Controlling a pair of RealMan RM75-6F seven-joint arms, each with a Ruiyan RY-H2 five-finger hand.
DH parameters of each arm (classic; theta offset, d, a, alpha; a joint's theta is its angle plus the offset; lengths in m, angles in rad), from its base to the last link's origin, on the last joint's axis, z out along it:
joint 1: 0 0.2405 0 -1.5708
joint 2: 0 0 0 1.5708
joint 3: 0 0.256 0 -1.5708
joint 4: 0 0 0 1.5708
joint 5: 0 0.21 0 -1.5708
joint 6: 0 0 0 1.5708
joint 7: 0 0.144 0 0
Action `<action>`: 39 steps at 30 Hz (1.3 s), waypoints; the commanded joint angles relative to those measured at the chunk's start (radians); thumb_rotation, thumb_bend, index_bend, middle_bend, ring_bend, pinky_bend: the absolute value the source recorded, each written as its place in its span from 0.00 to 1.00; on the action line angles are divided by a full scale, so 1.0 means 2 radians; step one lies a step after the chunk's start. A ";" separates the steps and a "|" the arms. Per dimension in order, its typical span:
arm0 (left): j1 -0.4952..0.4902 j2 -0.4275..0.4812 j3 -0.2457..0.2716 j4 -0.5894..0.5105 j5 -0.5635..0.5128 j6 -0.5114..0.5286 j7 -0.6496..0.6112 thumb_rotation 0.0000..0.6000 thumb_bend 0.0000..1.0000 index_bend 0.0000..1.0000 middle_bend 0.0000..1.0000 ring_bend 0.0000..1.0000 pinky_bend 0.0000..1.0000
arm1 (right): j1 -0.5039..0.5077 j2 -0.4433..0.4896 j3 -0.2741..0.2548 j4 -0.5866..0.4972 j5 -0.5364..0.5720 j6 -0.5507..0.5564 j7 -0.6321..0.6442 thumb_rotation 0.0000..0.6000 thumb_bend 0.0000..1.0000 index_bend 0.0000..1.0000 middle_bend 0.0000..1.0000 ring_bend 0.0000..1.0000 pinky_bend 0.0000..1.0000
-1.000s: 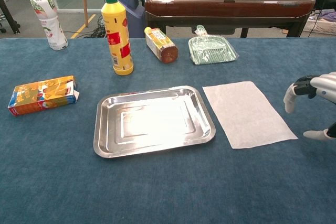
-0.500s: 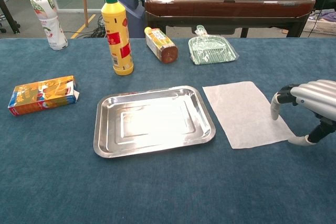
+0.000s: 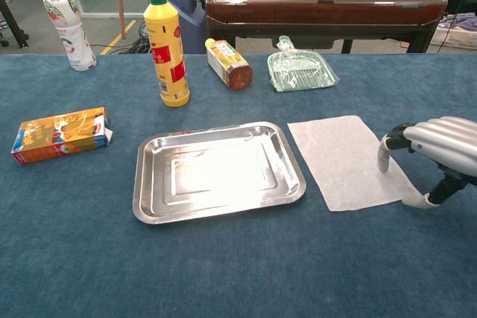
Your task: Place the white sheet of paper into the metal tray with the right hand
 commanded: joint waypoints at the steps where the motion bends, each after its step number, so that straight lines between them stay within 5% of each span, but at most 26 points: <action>1: 0.000 -0.001 0.000 0.001 -0.001 -0.001 -0.001 1.00 0.31 0.17 0.08 0.06 0.01 | 0.001 -0.001 -0.001 0.001 0.002 0.000 -0.002 1.00 0.21 0.43 0.30 0.16 0.31; 21: 0.000 -0.001 -0.002 0.003 -0.005 -0.005 0.001 1.00 0.31 0.17 0.08 0.06 0.01 | 0.014 -0.013 0.001 0.024 0.018 -0.012 0.000 1.00 0.21 0.43 0.30 0.16 0.31; 39: -0.001 -0.002 -0.004 0.005 -0.007 -0.008 0.002 1.00 0.31 0.17 0.08 0.06 0.01 | 0.027 -0.019 0.004 0.037 0.010 -0.008 0.021 1.00 0.42 0.44 0.32 0.16 0.31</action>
